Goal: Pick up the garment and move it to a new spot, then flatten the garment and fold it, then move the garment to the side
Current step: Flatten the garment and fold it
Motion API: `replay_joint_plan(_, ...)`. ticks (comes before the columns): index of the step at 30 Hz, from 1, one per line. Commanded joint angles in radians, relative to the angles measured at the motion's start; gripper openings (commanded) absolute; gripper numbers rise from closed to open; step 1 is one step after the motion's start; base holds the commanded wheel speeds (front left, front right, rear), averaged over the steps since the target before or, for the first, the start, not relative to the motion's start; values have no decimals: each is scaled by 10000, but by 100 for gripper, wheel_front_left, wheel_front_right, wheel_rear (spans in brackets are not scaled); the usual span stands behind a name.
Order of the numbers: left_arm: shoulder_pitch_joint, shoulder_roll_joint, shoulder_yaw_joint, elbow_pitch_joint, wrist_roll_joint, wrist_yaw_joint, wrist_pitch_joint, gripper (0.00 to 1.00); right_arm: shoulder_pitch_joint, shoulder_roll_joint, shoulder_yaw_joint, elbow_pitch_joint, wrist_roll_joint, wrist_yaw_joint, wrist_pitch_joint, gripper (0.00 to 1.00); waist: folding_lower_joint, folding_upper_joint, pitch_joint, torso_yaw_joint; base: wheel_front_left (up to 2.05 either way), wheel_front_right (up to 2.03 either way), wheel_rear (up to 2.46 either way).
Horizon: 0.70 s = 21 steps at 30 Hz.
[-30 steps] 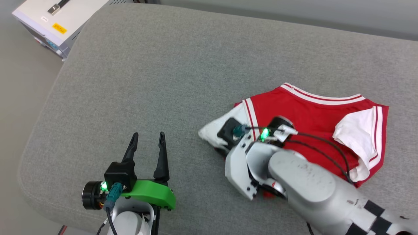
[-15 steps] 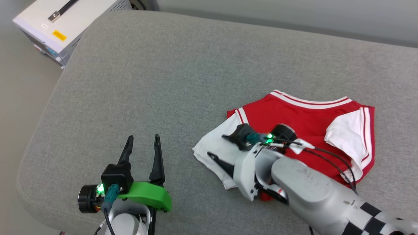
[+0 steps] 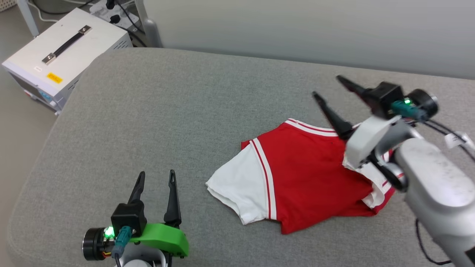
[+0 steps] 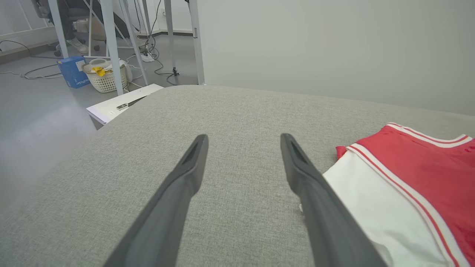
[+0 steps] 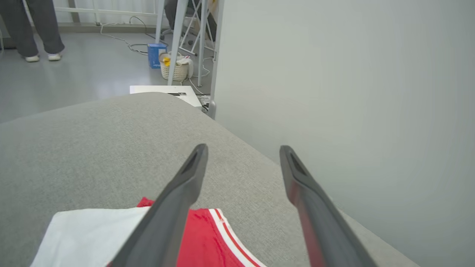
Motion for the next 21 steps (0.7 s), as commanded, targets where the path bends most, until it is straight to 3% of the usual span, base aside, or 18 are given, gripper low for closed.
replay_joint_plan(1, 169, -36, 20, -25, 147, -35, -57, 100, 272, -221, -285, -325, -168, -7, 366, 100, 0, 49, -161, -136, 0, 0, 0)
replay_joint_plan(6, 241, -36, -15, -96, 164, -20, -57, 100, 890, -1383, -946, -1799, -44, -7, 2698, 100, 0, 49, -198, -138, 0, 0, 0)
replay_joint_plan(13, 119, -36, -48, -204, 167, 4, -57, 100, 1597, -3298, -253, -3483, 2101, -7, 7029, 100, 0, 49, 43, -86, 0, 0, 0)
replay_joint_plan(16, -8, -36, -76, -237, 149, -1, -57, 100, 1790, -3537, -110, -3684, 2654, -7, 7966, 100, 0, 49, 236, -15, 0, 0, 0)
replay_joint_plan(21, -239, -36, -170, -263, 90, 26, -57, 100, 1904, -3397, 202, -3161, 2659, -7, 8392, 100, 0, 49, 663, 158, 0, 0, 0)
